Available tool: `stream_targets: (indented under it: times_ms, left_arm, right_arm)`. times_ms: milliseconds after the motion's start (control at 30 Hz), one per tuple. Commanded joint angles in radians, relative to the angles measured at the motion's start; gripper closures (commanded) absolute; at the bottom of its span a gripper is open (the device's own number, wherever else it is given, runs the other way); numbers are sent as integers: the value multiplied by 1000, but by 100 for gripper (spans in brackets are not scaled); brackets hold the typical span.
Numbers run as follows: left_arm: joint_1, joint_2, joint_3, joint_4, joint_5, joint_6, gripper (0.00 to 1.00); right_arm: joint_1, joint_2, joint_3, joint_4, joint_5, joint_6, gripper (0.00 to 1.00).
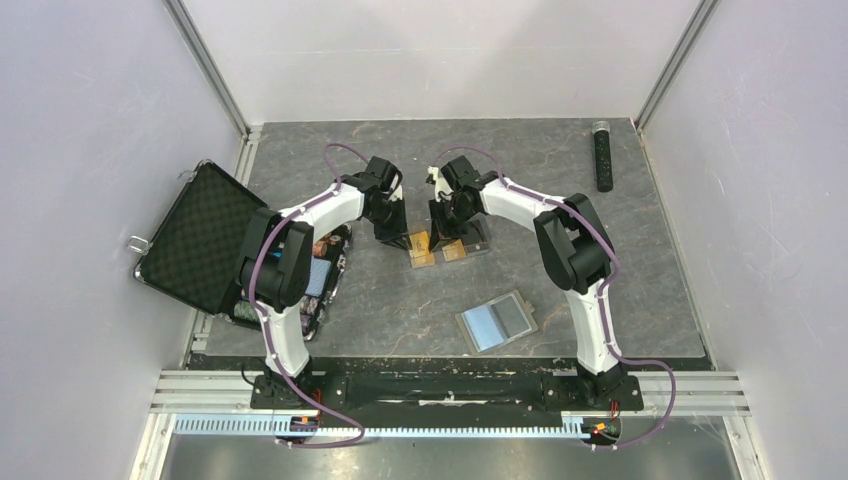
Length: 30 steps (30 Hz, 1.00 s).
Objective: Put the credit cards into the card holder
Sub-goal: Pick up the credit card from the storage box.
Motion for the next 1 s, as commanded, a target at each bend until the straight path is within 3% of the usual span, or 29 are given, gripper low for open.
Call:
stream_targets:
  times_ms: [0, 300, 633, 967]
  left_arm:
    - [-25, 22, -11, 45, 25, -22, 98]
    - [-28, 19, -16, 41, 20, -10, 98]
    - [-30, 15, -17, 29, 19, 2, 98]
    - [-30, 15, -15, 7, 13, 20, 98]
  right_arm:
    - [28, -20, 73, -30, 16, -28, 97]
    - [55, 1, 119, -94, 65, -84, 99]
    - [76, 55, 139, -130, 131, -149, 89]
    - [96, 60, 216, -160, 110, -146, 100]
